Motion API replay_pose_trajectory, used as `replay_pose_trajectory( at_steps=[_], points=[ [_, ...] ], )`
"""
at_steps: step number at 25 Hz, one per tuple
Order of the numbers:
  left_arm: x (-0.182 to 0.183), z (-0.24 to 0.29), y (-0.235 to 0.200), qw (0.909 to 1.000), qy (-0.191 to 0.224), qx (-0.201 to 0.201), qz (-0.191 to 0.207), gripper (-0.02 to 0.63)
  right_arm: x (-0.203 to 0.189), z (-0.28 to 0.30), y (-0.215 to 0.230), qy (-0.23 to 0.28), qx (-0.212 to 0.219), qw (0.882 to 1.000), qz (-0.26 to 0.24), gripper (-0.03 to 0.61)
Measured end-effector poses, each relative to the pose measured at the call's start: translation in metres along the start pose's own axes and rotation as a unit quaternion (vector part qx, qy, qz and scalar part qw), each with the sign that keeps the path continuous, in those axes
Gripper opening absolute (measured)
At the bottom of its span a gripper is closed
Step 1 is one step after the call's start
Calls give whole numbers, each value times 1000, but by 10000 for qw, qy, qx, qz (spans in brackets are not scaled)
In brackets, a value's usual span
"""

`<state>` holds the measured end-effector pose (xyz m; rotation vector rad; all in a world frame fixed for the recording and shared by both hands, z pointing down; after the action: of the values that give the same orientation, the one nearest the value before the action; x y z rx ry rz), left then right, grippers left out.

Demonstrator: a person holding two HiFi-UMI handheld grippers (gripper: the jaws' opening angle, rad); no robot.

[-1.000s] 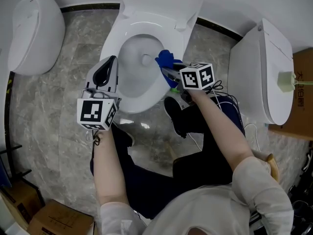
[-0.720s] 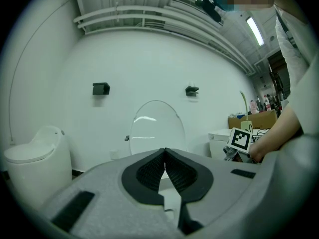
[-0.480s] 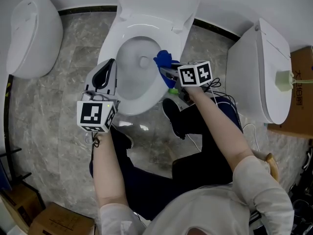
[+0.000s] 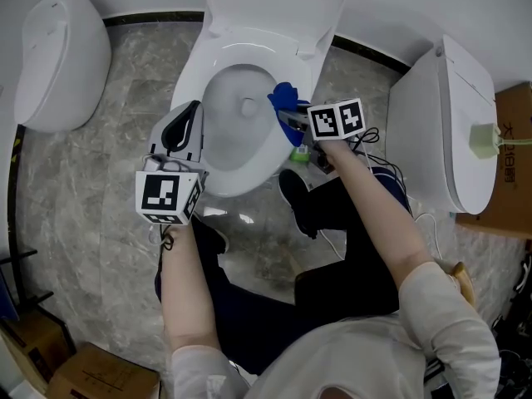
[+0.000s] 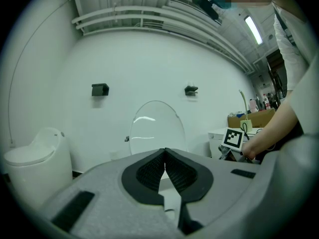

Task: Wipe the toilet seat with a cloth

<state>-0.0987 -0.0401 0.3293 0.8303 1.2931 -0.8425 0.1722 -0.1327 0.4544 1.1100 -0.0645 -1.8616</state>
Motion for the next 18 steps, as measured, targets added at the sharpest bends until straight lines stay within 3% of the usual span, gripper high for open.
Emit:
replay_pose_trajectory(
  at_steps=[18],
  points=[
    [1,0,1,10000,-8,-23,41,9,19,5,16,-34,-334,9991,-244,84]
  ],
)
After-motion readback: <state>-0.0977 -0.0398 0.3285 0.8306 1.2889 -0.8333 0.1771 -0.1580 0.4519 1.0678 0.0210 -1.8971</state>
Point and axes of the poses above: the fingertips, and each gripper's own axes: z forward along the fingers, y to its right, x out of its top, the point moved 9 cm from there along -z, backward along the fingers, and after that the axes turned 3 degrees about -z, right-handed, at the moved point
